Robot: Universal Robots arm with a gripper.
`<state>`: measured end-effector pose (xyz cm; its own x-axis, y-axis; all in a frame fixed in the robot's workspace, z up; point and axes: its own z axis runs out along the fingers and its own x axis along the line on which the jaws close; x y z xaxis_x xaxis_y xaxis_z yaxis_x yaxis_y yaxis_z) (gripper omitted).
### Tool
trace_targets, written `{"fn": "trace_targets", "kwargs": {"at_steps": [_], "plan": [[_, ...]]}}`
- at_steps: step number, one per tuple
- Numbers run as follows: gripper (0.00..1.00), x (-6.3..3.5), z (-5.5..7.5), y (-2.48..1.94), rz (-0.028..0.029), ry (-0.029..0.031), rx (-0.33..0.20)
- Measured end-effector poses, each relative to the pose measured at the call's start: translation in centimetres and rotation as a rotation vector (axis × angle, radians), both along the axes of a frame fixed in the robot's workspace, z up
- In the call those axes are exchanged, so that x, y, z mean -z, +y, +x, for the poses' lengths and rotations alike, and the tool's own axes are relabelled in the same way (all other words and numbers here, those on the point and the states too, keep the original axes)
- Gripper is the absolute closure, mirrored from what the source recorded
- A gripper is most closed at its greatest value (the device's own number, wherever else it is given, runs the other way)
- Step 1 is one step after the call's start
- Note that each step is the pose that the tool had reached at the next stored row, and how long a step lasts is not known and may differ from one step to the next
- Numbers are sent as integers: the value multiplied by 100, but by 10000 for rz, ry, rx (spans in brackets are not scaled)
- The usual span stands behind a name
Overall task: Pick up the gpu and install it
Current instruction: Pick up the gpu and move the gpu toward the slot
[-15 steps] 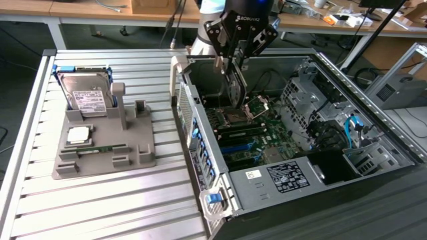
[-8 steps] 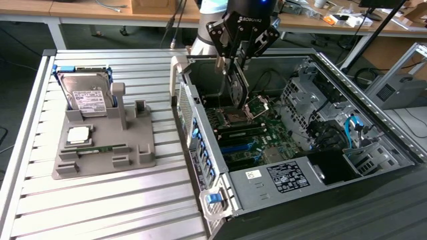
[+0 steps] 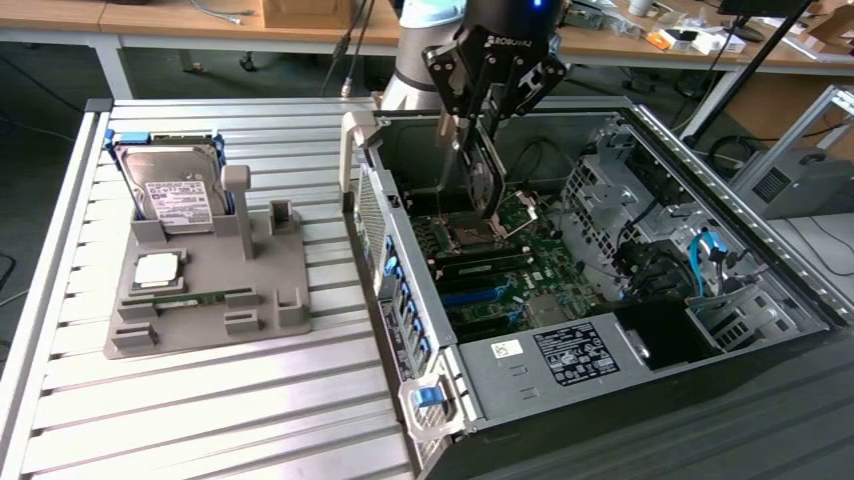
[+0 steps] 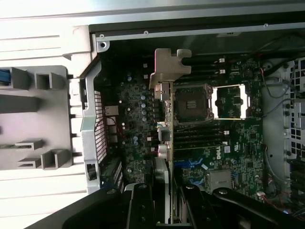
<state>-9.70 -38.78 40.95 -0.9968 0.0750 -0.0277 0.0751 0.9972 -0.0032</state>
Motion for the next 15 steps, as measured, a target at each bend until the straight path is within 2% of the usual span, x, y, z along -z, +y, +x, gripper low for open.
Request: {"fn": "trace_targets", "kwargs": {"at_steps": [15], "plan": [[73, 17, 113, 0, -1, 0, 0]]}}
